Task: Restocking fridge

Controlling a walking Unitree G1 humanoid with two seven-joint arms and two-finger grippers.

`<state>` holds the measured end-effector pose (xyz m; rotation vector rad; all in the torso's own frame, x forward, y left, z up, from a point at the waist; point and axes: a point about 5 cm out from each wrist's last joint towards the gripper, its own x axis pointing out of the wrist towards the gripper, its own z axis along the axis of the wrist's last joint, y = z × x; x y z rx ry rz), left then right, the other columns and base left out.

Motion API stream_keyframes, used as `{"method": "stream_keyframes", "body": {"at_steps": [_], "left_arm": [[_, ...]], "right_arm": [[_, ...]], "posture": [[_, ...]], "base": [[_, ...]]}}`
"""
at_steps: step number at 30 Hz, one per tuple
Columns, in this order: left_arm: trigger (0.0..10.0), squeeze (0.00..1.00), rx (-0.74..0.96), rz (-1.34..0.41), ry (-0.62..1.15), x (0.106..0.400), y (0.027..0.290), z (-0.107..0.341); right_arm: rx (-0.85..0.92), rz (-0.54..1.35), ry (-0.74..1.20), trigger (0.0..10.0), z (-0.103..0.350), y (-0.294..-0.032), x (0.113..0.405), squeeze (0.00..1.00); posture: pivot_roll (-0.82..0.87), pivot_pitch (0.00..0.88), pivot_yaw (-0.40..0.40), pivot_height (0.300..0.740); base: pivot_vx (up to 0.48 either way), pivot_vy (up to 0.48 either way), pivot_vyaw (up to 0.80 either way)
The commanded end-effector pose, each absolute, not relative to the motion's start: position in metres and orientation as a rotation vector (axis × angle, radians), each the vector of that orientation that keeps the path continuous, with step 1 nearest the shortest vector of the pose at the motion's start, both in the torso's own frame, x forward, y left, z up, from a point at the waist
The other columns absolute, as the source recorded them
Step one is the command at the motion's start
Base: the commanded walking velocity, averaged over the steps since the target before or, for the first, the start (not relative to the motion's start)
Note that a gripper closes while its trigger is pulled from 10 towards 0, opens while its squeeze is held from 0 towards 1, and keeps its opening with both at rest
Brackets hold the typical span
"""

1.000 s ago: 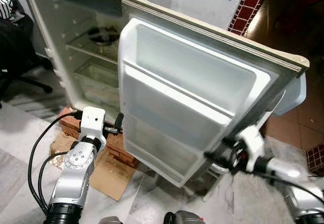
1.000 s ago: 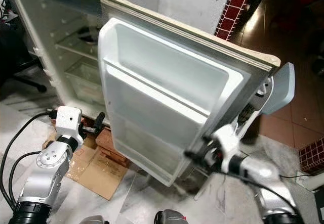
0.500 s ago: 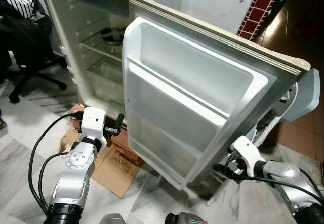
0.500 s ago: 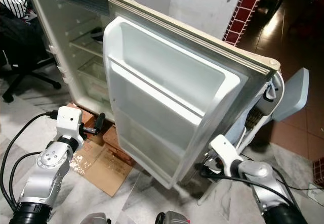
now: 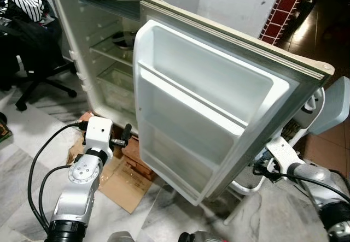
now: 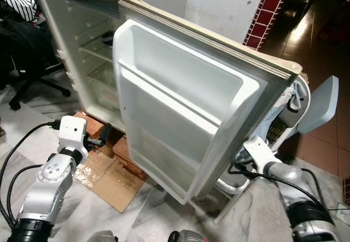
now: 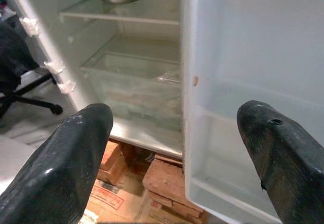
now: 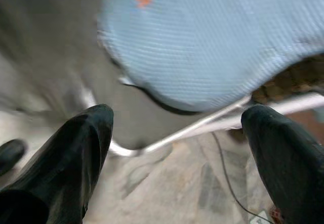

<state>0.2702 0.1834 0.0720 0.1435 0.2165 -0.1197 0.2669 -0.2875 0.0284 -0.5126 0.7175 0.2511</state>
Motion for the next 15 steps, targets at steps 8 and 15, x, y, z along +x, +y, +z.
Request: {"method": "stream_keyframes", "body": {"at_steps": [8,15], "left_arm": [[10.0,0.0,0.145,-0.143,0.215,0.272,0.176,0.072],[10.0,0.0,0.127,-0.12,0.206,0.272,0.176,0.073]], "right_arm": [[-0.365,0.021,0.547,10.0,0.046,-0.289,0.29,0.0],[-0.194,0.052,0.432,10.0,0.055,-0.263,0.306,0.0]], "posture": [[0.11,0.0,-0.048,0.74],[0.12,0.0,-0.048,0.74]], "base": [[0.0,-0.48,0.0],[0.0,0.0,0.0]]}}
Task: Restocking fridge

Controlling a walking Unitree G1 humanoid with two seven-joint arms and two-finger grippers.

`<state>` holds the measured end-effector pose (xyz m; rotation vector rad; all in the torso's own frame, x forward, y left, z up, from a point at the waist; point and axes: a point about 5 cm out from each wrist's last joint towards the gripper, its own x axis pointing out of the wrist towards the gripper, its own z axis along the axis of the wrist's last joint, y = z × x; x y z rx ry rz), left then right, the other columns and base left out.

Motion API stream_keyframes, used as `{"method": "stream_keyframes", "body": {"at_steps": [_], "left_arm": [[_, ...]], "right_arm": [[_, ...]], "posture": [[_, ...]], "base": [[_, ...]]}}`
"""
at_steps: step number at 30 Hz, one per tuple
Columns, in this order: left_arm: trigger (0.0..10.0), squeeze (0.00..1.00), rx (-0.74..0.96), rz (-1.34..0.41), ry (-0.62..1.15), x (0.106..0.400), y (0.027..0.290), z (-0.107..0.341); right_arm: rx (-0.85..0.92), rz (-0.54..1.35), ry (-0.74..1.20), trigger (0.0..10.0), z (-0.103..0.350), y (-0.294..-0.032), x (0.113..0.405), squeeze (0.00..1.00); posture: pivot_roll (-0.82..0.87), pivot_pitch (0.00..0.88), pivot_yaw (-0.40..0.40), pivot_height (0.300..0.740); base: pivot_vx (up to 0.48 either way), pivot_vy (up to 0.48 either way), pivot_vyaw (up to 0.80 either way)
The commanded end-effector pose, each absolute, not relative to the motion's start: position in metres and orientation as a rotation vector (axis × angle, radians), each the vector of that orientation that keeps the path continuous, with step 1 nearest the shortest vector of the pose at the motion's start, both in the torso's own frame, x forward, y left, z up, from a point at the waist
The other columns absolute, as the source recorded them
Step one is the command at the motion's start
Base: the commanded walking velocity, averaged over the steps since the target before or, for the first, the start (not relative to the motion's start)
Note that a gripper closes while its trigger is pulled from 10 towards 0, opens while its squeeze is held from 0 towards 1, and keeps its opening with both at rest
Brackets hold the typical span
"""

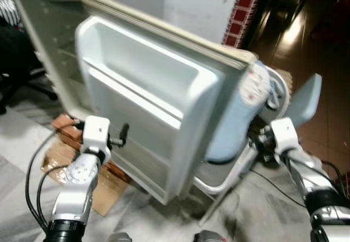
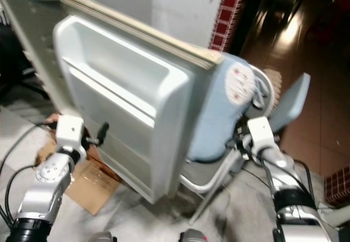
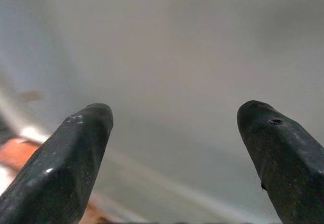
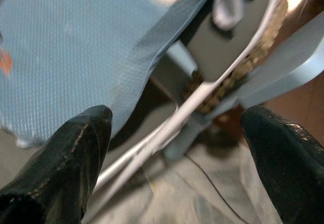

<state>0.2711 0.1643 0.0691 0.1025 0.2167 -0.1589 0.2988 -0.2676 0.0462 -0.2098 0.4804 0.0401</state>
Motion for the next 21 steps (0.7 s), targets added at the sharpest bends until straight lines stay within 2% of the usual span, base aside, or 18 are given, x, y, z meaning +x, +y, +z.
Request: {"method": "stream_keyframes", "body": {"at_steps": [1,6,10,20,21], "left_arm": [[10.0,0.0,0.129,-0.116,0.205,0.272,0.176,0.074],[10.0,0.0,0.127,-0.077,0.212,0.271,0.179,0.073],[10.0,0.0,0.039,-0.067,0.257,0.27,0.18,0.07],[10.0,0.0,-0.007,-0.198,0.33,0.263,0.167,0.069],[10.0,0.0,-0.047,-0.259,0.409,0.256,0.162,0.066]], "right_arm": [[-0.185,0.072,0.413,10.0,0.057,-0.259,0.308,0.0],[-0.135,0.146,0.376,10.0,0.059,-0.243,0.311,0.0],[-0.095,0.139,0.348,10.0,0.063,-0.237,0.316,0.0],[0.02,0.095,0.287,10.0,0.077,-0.215,0.328,0.0],[0.066,0.126,0.267,10.0,0.085,-0.204,0.333,0.0]], "posture": [[0.12,0.0,-0.048,0.74],[0.12,0.0,-0.048,0.74],[0.12,0.0,-0.048,0.74],[0.12,0.0,-0.043,0.74],[0.12,0.0,-0.048,0.74]], "base": [[0.0,0.0,0.8],[0.0,0.0,0.8],[0.0,0.0,0.8],[0.0,0.0,0.8],[0.0,0.0,0.8]]}}
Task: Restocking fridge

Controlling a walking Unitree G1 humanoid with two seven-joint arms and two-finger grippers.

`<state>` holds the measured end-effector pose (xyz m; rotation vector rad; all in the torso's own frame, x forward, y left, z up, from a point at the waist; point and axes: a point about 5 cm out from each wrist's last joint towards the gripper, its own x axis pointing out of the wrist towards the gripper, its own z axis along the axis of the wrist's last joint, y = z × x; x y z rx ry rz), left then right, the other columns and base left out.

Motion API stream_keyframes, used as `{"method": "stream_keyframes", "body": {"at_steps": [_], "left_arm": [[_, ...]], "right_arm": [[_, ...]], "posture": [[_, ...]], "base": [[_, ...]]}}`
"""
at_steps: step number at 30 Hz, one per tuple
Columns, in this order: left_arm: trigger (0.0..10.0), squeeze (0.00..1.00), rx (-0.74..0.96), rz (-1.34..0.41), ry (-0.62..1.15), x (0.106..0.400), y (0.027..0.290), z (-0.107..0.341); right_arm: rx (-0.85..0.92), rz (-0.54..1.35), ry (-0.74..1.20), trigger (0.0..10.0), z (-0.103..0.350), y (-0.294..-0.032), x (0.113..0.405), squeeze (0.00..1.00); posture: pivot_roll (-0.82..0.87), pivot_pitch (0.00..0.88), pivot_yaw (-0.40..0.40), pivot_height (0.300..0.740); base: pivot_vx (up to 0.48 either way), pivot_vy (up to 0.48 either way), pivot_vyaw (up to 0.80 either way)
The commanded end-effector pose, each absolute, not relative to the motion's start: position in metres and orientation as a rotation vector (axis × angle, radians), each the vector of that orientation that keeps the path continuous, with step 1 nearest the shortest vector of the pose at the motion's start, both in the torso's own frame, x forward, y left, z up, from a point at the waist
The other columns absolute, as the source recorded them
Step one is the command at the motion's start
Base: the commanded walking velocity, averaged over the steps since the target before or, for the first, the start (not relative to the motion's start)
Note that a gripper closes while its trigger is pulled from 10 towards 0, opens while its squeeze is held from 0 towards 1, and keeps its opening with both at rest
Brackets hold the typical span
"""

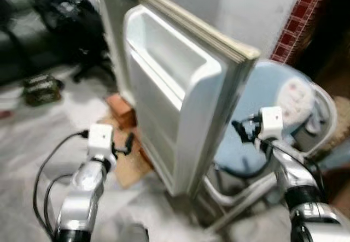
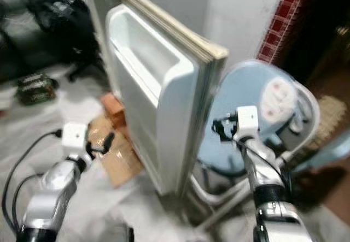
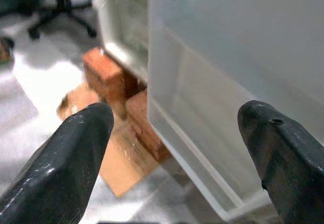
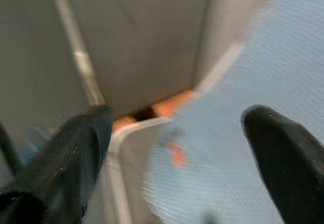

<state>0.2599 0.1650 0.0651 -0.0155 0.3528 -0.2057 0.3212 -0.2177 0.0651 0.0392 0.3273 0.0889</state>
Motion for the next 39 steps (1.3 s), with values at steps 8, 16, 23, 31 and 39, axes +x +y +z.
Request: {"method": "stream_keyframes", "body": {"at_steps": [8,16,23,31,39], "left_arm": [[10.0,0.0,0.0,-0.387,0.593,0.236,0.151,0.048],[10.0,0.0,0.018,-0.412,0.648,0.235,0.15,0.044],[10.0,0.0,0.033,-0.433,0.69,0.237,0.148,0.044],[10.0,0.0,0.027,-0.431,0.727,0.237,0.147,0.043],[10.0,0.0,0.134,-0.405,0.754,0.227,0.153,0.045]], "right_arm": [[0.152,0.312,0.229,10.0,0.105,-0.177,0.338,0.0],[0.341,1.299,0.19,10.0,0.162,-0.131,0.245,0.0],[0.209,1.124,0.374,10.0,0.127,-0.156,0.248,0.0],[0.083,0.889,0.362,10.0,0.111,-0.16,0.273,0.0],[0.139,0.523,0.139,10.0,0.14,-0.143,0.327,0.0]], "posture": [[0.13,0.0,-0.065,0.74],[0.13,0.0,-0.062,0.74],[0.13,0.0,-0.054,0.74],[0.13,0.0,-0.06,0.74],[0.14,0.0,-0.064,0.74]], "base": [[0.0,0.0,0.6],[0.0,0.0,0.0],[0.0,0.0,0.0],[0.0,0.0,0.0],[0.0,0.0,0.0]]}}
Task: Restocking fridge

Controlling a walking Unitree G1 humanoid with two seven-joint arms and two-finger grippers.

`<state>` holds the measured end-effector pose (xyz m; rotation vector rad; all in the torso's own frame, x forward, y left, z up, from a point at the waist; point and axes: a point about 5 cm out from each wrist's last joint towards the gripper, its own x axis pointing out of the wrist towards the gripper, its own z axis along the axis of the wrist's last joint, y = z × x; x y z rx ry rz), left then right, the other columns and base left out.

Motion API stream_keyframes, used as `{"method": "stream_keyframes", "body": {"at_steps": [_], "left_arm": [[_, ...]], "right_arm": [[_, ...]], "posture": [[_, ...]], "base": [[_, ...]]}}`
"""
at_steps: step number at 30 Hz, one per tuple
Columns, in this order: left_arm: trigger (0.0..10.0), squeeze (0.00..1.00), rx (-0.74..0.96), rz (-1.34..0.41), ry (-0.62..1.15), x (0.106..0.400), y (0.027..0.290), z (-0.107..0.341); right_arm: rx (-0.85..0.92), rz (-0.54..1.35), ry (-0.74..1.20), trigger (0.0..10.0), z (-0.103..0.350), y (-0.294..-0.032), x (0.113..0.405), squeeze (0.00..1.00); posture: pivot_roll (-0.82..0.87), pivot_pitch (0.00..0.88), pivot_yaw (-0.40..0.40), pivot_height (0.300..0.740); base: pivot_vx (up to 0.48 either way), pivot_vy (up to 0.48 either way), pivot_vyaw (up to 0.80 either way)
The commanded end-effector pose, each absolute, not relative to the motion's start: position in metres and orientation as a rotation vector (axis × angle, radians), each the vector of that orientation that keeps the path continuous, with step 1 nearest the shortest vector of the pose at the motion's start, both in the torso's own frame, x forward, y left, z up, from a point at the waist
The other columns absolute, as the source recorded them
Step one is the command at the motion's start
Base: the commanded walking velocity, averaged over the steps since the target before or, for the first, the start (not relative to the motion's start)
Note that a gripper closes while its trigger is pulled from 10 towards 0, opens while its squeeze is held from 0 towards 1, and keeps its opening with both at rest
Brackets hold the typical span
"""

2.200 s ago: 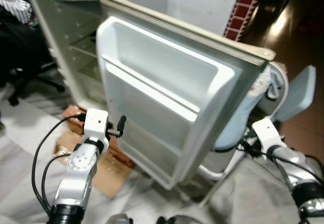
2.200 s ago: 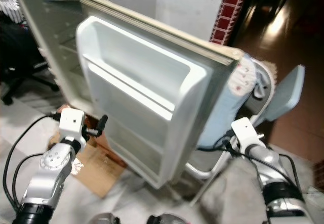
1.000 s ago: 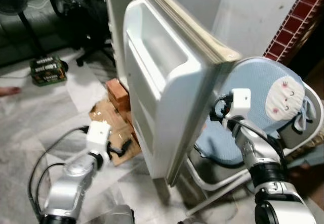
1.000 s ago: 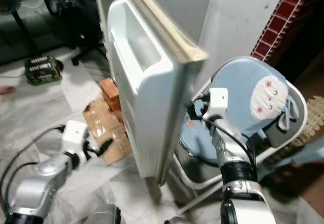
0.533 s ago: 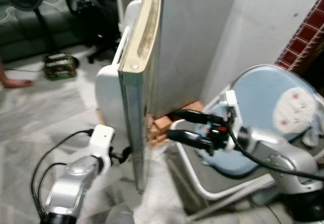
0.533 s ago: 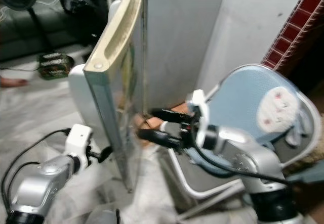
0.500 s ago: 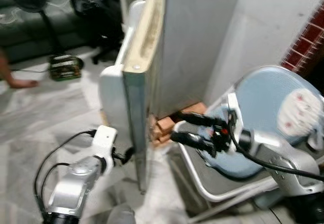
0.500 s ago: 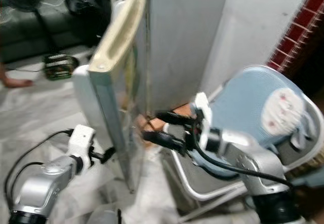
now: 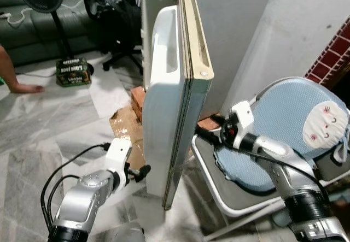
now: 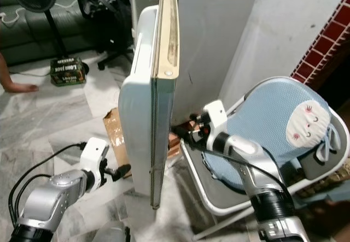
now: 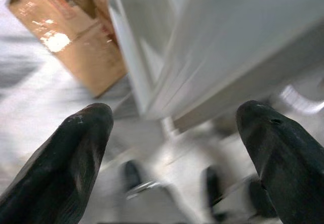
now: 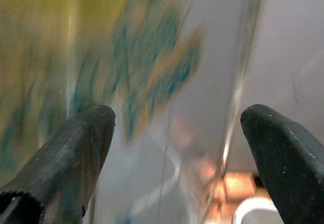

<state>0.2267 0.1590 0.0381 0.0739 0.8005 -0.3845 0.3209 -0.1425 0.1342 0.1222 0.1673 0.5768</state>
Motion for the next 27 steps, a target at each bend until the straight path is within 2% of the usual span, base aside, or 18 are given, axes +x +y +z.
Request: {"method": "stream_keyframes", "body": {"at_steps": [1,2,4,6,7,8,9,16,18,19,21,26,27], "left_arm": [[10.0,0.0,0.157,-0.399,0.726,0.226,0.153,0.047],[10.0,0.0,0.16,-0.389,0.704,0.224,0.155,0.048],[10.0,0.0,0.11,-0.234,0.653,0.221,0.179,0.046],[10.0,0.0,0.12,-0.194,0.644,0.222,0.187,0.043],[10.0,0.0,0.174,-0.128,0.648,0.223,0.202,0.033],[10.0,0.0,0.174,-0.128,0.648,0.223,0.202,0.033],[10.0,0.0,0.19,-0.075,0.673,0.224,0.215,0.023],[10.0,0.0,0.1,-0.005,0.721,0.222,0.229,-0.015],[10.0,0.0,0.064,0.054,0.726,0.221,0.235,-0.023],[10.0,0.0,0.04,0.141,0.735,0.219,0.244,-0.029],[10.0,0.0,0.04,0.171,0.775,0.213,0.25,-0.036],[10.0,0.0,0.077,0.183,0.925,0.189,0.251,-0.061],[10.0,0.0,0.1,0.167,0.97,0.181,0.249,-0.067]], "right_arm": [[0.148,0.516,0.122,10.0,0.144,-0.139,0.329,0.0],[0.151,0.5,0.096,10.0,0.148,-0.135,0.333,0.0],[0.207,0.477,0.046,10.0,0.161,-0.119,0.342,0.0],[0.217,0.479,0.035,10.0,0.163,-0.116,0.343,0.0],[0.227,0.479,0.019,10.0,0.167,-0.111,0.345,0.0],[0.227,0.479,0.019,10.0,0.167,-0.111,0.345,0.0],[0.24,0.477,0.007,10.0,0.169,-0.107,0.347,0.0],[0.31,0.48,-0.016,10.0,0.183,-0.093,0.354,0.0],[0.318,0.486,-0.007,10.0,0.185,-0.091,0.354,0.0],[0.288,0.492,0.017,10.0,0.185,-0.089,0.354,0.0],[0.248,0.5,0.035,10.0,0.185,-0.087,0.351,0.0],[0.253,0.657,0.072,10.0,0.198,-0.069,0.331,0.0],[0.291,0.85,0.068,10.0,0.212,-0.058,0.312,0.0]], "posture": [[0.14,0.0,-0.064,0.74],[0.14,0.0,-0.063,0.74],[0.15,0.0,-0.073,0.74],[0.16,0.0,-0.077,0.74],[0.16,0.0,-0.085,0.74],[0.16,0.0,-0.085,0.74],[0.16,0.0,-0.092,0.74],[0.15,0.0,-0.112,0.74],[0.15,0.0,-0.113,0.74],[0.15,0.0,-0.112,0.74],[0.14,0.0,-0.115,0.74],[0.14,0.0,-0.119,0.74],[0.13,0.0,-0.118,0.74]], "base": [[0.0,0.0,0.0],[0.0,0.0,0.0],[0.0,0.0,0.0],[0.0,0.0,0.0],[0.0,0.0,0.0],[0.0,0.0,0.0],[0.0,0.0,0.0],[0.0,0.0,0.0],[0.0,0.0,0.0],[0.0,0.0,0.0],[0.0,0.0,0.0],[0.0,0.0,0.0],[0.0,0.0,0.0]]}}
